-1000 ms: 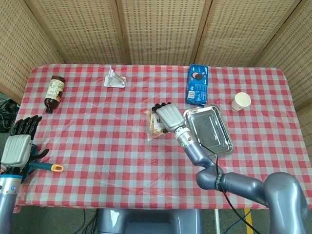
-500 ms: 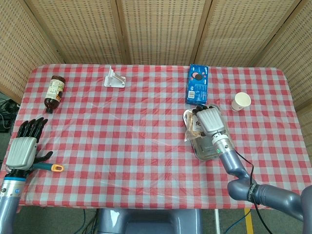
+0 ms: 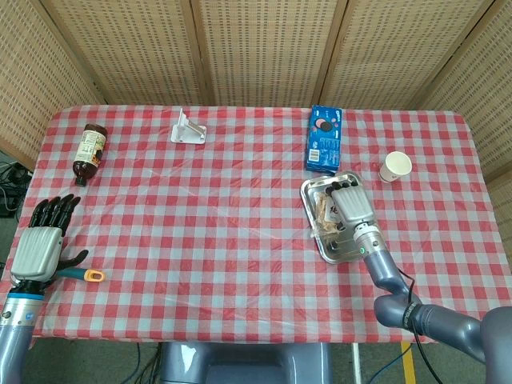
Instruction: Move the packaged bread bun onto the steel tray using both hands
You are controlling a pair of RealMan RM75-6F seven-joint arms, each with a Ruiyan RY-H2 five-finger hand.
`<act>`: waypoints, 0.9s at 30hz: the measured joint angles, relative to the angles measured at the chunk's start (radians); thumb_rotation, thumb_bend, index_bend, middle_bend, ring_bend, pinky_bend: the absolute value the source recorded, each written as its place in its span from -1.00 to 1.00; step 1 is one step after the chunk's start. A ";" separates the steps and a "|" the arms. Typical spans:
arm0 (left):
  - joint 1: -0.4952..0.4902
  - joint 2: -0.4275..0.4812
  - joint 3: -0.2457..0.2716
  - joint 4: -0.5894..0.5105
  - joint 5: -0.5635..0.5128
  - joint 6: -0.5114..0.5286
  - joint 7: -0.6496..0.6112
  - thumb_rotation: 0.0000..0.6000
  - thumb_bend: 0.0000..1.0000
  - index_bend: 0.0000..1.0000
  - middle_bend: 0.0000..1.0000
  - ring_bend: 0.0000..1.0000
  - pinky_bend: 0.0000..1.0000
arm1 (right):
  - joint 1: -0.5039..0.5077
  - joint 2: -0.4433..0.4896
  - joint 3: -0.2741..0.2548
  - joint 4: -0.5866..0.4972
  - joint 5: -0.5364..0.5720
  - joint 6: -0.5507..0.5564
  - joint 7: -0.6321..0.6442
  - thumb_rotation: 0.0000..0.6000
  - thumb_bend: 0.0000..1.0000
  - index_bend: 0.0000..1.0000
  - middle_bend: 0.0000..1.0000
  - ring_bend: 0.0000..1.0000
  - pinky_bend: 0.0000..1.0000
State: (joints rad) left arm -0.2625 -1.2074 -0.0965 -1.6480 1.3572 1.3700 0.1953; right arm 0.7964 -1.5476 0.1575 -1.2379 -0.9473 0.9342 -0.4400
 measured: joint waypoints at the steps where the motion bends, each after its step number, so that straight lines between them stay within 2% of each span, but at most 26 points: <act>1: 0.000 0.001 0.000 -0.001 0.001 0.000 -0.001 1.00 -0.62 -1.00 -1.00 -1.00 -1.00 | 0.000 -0.005 0.000 0.007 0.006 -0.004 -0.005 1.00 -0.76 -0.23 -0.57 -0.54 -0.52; 3: 0.001 0.002 0.000 -0.001 0.003 0.001 -0.003 1.00 -0.62 -1.00 -1.00 -1.00 -1.00 | 0.000 -0.011 0.001 0.013 0.022 -0.011 -0.018 1.00 -0.78 -0.42 -0.81 -0.81 -0.74; 6: 0.002 0.003 0.000 -0.002 0.006 0.001 -0.006 1.00 -0.62 -1.00 -1.00 -1.00 -1.00 | -0.001 -0.014 0.005 0.013 0.046 -0.013 -0.042 1.00 -0.79 -0.62 -1.00 -1.00 -0.97; 14: 0.004 0.007 0.001 -0.008 0.015 0.001 -0.012 1.00 -0.62 -1.00 -1.00 -1.00 -1.00 | -0.005 -0.006 0.017 -0.019 0.103 0.033 -0.141 1.00 -0.79 -0.86 -1.00 -1.00 -1.00; 20: 0.007 0.011 -0.001 -0.010 0.020 0.009 -0.020 1.00 -0.62 -1.00 -1.00 -1.00 -1.00 | -0.019 0.007 0.020 -0.050 0.121 0.136 -0.226 1.00 -0.79 -0.95 -1.00 -1.00 -1.00; 23: 0.010 0.013 -0.003 -0.009 0.022 0.015 -0.025 1.00 -0.62 -1.00 -1.00 -1.00 -1.00 | -0.040 0.024 0.025 -0.096 0.119 0.219 -0.248 1.00 -0.79 -0.99 -1.00 -1.00 -1.00; 27: 0.013 0.015 -0.005 -0.009 0.023 0.021 -0.026 1.00 -0.62 -1.00 -1.00 -1.00 -1.00 | -0.087 0.077 0.023 -0.231 0.096 0.306 -0.253 1.00 -0.79 -1.00 -1.00 -1.00 -1.00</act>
State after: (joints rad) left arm -0.2491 -1.1923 -0.1016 -1.6574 1.3802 1.3906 0.1690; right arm 0.7091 -1.4702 0.1805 -1.4692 -0.8510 1.2404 -0.6928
